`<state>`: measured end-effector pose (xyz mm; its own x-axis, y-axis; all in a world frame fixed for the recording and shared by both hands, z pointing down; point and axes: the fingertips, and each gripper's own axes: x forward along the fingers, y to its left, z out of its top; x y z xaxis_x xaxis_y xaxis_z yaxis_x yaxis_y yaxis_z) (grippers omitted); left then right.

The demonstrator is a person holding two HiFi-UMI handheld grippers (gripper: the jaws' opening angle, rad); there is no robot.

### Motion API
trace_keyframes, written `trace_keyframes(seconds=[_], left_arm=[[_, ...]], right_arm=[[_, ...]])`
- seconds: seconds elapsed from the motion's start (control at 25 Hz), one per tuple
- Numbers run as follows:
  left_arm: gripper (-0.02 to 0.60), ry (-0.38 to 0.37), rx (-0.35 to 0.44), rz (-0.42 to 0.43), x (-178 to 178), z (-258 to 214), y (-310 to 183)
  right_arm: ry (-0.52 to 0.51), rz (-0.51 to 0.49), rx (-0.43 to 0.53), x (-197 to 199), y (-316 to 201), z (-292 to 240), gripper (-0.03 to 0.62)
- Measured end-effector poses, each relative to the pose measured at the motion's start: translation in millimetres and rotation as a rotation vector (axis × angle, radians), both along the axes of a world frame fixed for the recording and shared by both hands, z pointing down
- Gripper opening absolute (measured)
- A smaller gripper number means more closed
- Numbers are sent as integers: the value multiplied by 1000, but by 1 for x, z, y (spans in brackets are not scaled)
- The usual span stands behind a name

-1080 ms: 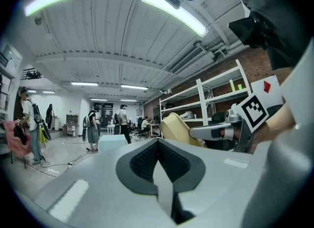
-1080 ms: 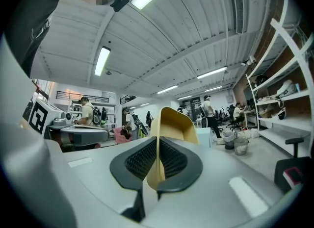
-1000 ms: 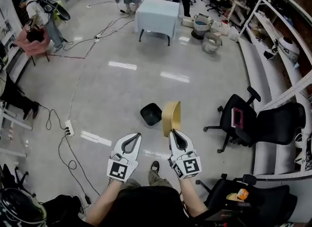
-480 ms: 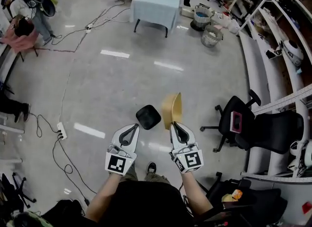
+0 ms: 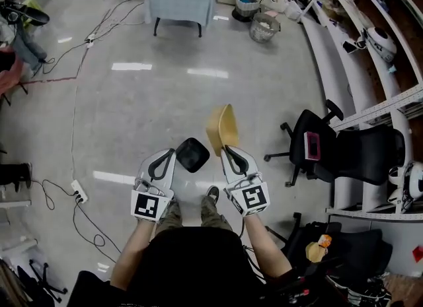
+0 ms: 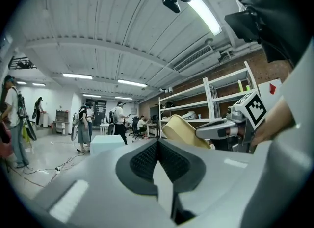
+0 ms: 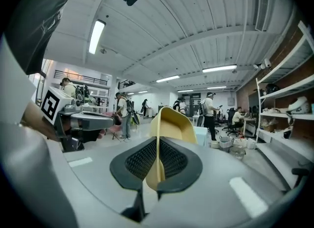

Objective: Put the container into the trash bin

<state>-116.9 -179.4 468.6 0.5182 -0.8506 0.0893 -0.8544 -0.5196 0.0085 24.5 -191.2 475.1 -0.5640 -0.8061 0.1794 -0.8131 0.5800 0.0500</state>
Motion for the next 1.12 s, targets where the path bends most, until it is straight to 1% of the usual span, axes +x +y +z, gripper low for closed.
trace_keyframes(seconds=[0.08,0.16,0.32,0.44,0.56,0.68,0.76,0.8,0.88,0.92,0.96,1.0,1.04,1.08,1.12], left_arm=[[0,14,16,-25,-1,-1,-10],[0,26,48,-30,4,-2,-16],[0,5,34,-29,19,-1,-24],[0,17,51,-43,24,0,-29],[0,13,38,-70,15,-2,-34],[0,32,18,-100,6,3,-35],[0,28,25,-79,11,8,-34],[0,2,20,-51,18,11,-36],[0,-81,-26,27,32,23,-43],[2,-91,-54,53,34,31,-48],[3,-51,-88,69,32,37,-55],[16,31,-145,88,28,41,-60],[70,132,-226,124,25,45,-63],[179,229,-314,177,25,47,-64],[267,312,-388,236,26,48,-64]], right_arm=[[21,-17,-3,3,-12,7,31],[42,-31,-6,10,-23,12,31],[109,-77,-11,20,-40,23,31],[155,-113,-22,22,-45,31,31],[170,-134,-26,13,-55,37,31],[188,-172,-56,3,-59,52,31],[217,-226,-71,1,-54,62,31],[248,-262,-66,2,-53,66,31],[363,-344,-24,4,-51,72,31],[451,-386,15,6,-48,75,31],[553,-426,68,7,-43,78,31],[660,-467,131,7,-36,80,31],[761,-509,203,6,-28,81,29],[848,-550,277,4,-19,81,31],[919,-585,347,1,-11,79,30]])
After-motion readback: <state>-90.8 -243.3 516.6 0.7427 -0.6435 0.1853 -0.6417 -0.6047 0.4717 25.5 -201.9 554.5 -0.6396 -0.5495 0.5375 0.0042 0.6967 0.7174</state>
